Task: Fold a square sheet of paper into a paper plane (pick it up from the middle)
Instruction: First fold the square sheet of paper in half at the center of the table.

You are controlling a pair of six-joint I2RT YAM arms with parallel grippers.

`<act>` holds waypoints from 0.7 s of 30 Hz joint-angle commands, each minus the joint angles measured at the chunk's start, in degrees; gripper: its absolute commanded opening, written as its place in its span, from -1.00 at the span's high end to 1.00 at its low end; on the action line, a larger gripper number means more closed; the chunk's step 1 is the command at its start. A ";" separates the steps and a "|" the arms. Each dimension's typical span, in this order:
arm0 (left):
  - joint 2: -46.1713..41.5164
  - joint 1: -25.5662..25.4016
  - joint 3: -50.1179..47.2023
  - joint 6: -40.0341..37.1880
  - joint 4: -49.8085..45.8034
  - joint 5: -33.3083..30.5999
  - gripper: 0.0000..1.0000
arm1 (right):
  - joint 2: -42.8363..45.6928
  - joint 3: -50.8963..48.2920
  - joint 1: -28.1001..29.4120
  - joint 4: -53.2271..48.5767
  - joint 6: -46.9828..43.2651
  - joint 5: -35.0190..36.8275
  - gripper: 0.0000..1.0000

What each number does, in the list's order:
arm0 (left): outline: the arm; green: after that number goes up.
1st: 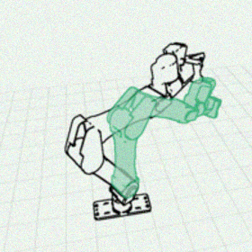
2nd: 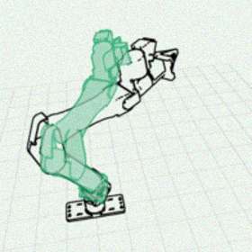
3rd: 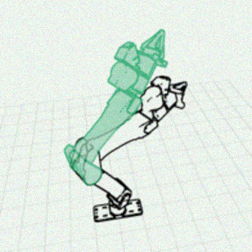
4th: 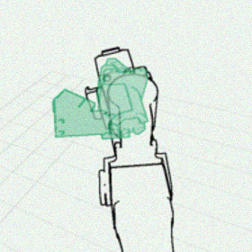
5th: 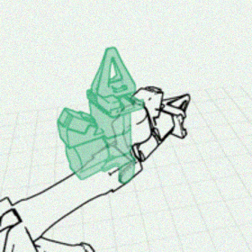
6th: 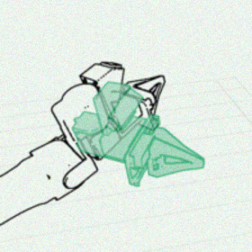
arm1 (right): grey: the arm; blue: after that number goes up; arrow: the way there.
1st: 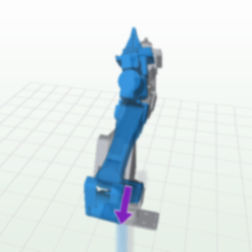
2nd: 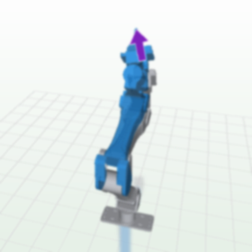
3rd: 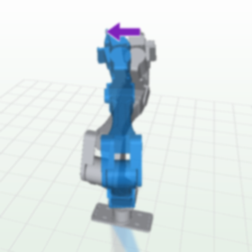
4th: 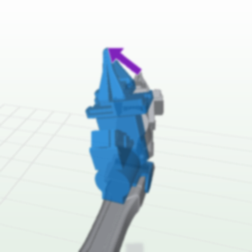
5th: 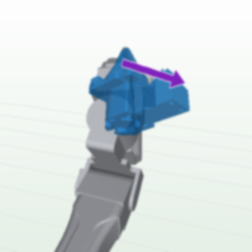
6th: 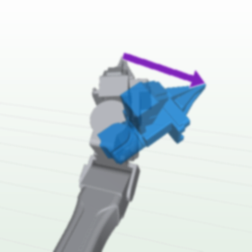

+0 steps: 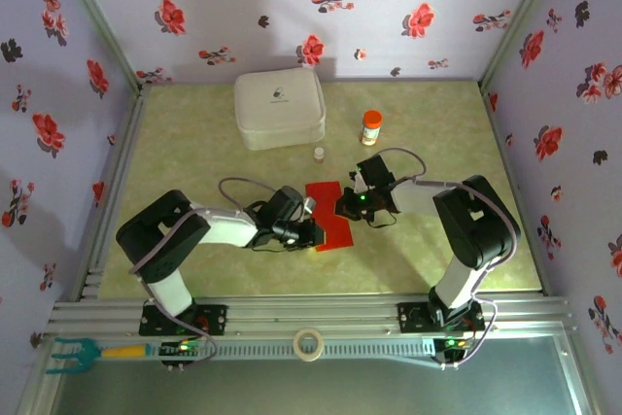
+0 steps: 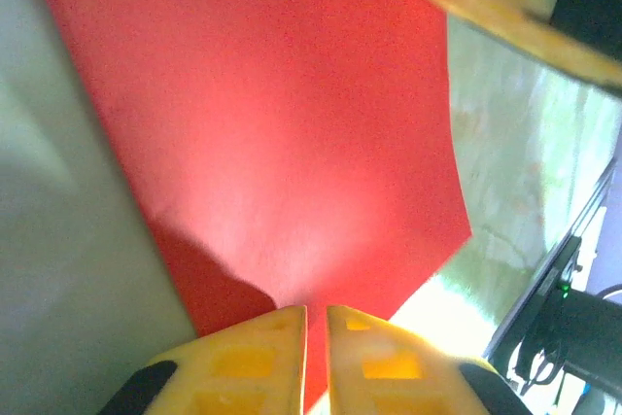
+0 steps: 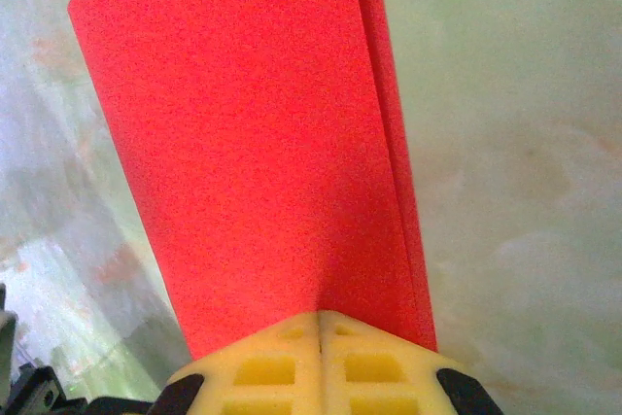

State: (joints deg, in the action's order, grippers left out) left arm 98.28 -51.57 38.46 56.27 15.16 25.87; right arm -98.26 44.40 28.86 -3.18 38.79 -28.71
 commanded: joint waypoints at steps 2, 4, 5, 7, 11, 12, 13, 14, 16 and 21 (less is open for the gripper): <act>-0.78 -2.03 -1.63 -2.63 -7.90 -0.06 0.70 | -2.58 -3.19 -0.39 -8.71 -0.07 7.15 1.00; -0.98 -2.39 -2.50 -2.49 -7.93 -0.46 0.70 | -2.55 -3.29 -0.39 -8.71 -0.10 7.09 1.00; -0.97 -2.64 -2.83 -2.52 -8.02 -0.72 0.71 | -2.57 -3.28 -0.39 -8.60 -0.11 7.15 1.00; -1.37 -3.14 -2.98 -2.78 -9.20 -1.41 0.71 | -2.56 -3.22 -0.39 -8.77 -0.13 7.09 1.00; -2.77 -4.38 -2.80 -3.91 -12.73 -3.05 0.73 | -2.54 -3.31 -0.39 -8.64 -0.11 7.05 1.00; -3.04 -4.58 -2.56 -4.21 -13.80 -3.45 0.74 | -2.47 -3.34 -0.39 -8.68 -0.16 6.98 1.00; -3.24 -4.76 -2.35 -4.53 -14.70 -3.84 0.74 | -2.39 -3.22 -0.39 -8.64 -0.09 6.99 1.00; -3.63 -4.88 -1.90 -4.84 -15.61 -4.29 0.75 | -2.32 -3.26 -0.39 -8.60 -0.12 6.83 1.00; -5.14 -5.05 -0.90 -5.47 -17.31 -5.61 0.76 | -2.14 -3.27 -0.39 -8.33 -0.07 6.24 1.00; -11.23 -4.45 2.49 -5.91 -17.66 -8.80 0.77 | -0.40 -3.44 0.17 -5.46 0.47 3.25 1.00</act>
State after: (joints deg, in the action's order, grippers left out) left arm 90.98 -56.16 37.89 52.27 1.67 20.08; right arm -97.82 43.86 28.88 -2.52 39.00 -28.77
